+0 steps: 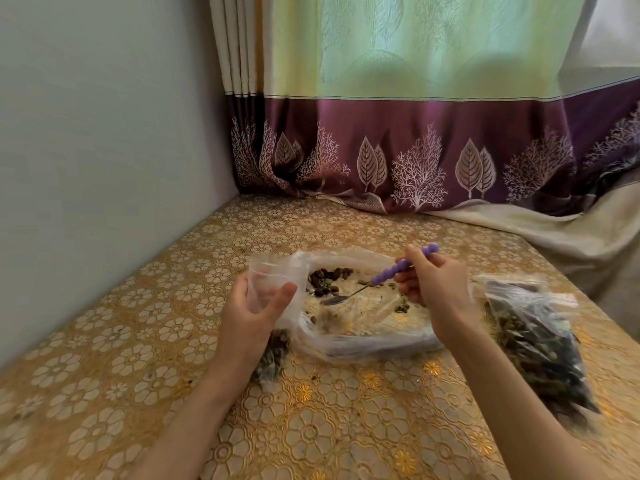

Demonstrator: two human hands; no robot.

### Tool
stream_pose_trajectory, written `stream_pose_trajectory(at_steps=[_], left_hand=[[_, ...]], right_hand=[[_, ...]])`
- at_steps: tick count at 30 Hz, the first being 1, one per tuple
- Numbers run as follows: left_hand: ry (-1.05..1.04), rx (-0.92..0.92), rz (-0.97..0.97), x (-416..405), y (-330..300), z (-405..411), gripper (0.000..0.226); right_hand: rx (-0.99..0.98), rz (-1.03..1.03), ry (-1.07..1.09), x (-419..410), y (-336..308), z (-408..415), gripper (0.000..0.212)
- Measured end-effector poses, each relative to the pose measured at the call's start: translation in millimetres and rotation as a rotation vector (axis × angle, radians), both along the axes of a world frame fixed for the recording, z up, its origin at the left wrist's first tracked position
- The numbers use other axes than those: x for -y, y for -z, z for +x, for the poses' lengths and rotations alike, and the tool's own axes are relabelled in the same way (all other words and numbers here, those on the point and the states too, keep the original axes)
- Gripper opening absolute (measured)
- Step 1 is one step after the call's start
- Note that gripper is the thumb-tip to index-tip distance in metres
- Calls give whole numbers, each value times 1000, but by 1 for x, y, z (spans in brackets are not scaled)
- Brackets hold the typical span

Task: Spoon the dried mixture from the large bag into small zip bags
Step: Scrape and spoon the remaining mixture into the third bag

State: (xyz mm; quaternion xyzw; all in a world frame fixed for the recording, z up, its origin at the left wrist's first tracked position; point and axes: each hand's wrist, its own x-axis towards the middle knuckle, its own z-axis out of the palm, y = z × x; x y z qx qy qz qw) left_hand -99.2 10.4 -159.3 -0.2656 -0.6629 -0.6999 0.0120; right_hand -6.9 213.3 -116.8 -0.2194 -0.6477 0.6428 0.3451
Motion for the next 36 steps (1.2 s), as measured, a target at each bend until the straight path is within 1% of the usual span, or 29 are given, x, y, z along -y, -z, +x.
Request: stream_pose_trajectory(at_steps=[2,5,7,9,10,15,17,19,21,25,26,28,30,31,34,36], left_hand=[[2,-2,5,0,0,0,58],[3,-2,4,0,-1,1,71],[10,4,4,0,0,1,77],[17,1,-1,0,-1,0,75],[22,-5,-4,0,-1,1,73],[30,-10,-17,-1,0,0,63],[34,-4,-11,-2,0,0,56],[41,-6,-9,-2,1,0,54],[43,-2,-5,-2,1,-1,54],[44,-11,-20,-1,1,-1,63],[46,-9,-18,-1,1,-1,61],[43,-7,-8,-1,2,-1,55],[34,-9,-3,-1,1,-1,51],[33,-11,-4,-1,1,-1,50],[29,-16,-8,-1,1,-1,50],[31,-17,-11,-1,2,-1,55]], right_hand=[[33,-7,-28,3,7,-6,31],[32,-25,-11,6,13,-12,34],[2,-20,25,8,16,-15,42],[-26,7,48,11,18,-18,52],[-31,23,53,13,19,-20,52],[3,65,9,22,24,-30,33],[12,74,-15,26,26,-31,28],[30,65,-44,29,27,-32,24],[40,-1,-78,30,28,-34,22],[34,-256,-149,28,28,-32,23],[25,-323,-166,27,27,-30,25],[6,-423,-185,23,24,-26,36],[-6,-457,-171,19,20,-24,49],[-11,-468,-155,17,18,-23,48],[-30,-476,-103,13,11,-19,29],[-52,-453,-69,10,6,-17,23]])
